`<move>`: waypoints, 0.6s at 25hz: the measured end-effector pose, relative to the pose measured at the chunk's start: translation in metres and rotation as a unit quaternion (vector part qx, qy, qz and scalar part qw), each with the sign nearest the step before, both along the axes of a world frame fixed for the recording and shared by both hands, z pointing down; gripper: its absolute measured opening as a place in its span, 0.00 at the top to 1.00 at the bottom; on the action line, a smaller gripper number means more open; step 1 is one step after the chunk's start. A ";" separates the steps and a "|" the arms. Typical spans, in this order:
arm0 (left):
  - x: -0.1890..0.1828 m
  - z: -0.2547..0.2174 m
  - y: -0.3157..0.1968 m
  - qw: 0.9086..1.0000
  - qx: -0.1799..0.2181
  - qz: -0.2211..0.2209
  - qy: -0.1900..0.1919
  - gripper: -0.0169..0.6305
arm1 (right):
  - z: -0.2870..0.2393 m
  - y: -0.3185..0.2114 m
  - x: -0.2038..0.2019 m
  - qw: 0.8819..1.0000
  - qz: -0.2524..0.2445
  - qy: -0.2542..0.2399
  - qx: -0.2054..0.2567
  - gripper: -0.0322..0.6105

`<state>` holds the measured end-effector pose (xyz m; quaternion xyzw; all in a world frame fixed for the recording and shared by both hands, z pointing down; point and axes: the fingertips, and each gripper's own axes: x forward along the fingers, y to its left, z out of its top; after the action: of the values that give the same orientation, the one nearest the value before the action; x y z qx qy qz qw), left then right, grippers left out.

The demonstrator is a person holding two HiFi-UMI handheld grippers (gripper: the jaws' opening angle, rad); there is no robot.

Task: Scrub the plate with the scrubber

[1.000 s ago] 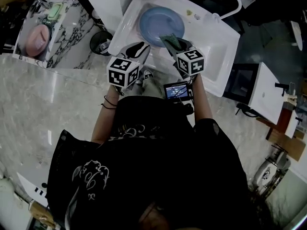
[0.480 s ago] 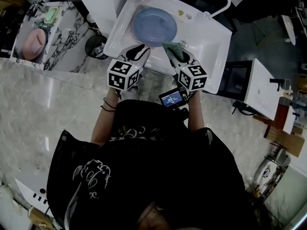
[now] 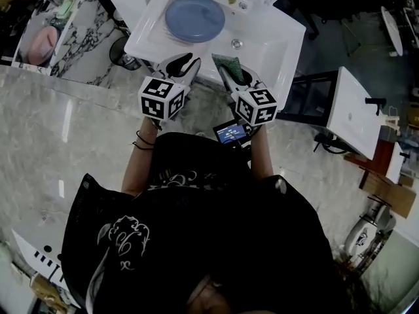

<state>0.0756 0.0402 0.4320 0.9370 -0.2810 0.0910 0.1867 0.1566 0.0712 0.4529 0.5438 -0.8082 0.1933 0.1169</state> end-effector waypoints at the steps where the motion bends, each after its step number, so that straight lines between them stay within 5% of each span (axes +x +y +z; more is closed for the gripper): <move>1: 0.003 -0.001 0.012 1.000 0.001 -0.004 0.000 0.81 | 0.001 0.011 0.003 1.000 -0.003 -0.004 0.000 0.81; 15: 0.026 0.000 0.160 0.999 0.002 -0.045 -0.010 0.81 | -0.001 0.135 0.018 0.998 -0.052 -0.032 0.018 0.81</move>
<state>0.1014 0.2005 0.4315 0.9228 -0.3250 0.0911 0.1859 0.1742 0.2060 0.4516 0.4964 -0.8423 0.1891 0.0913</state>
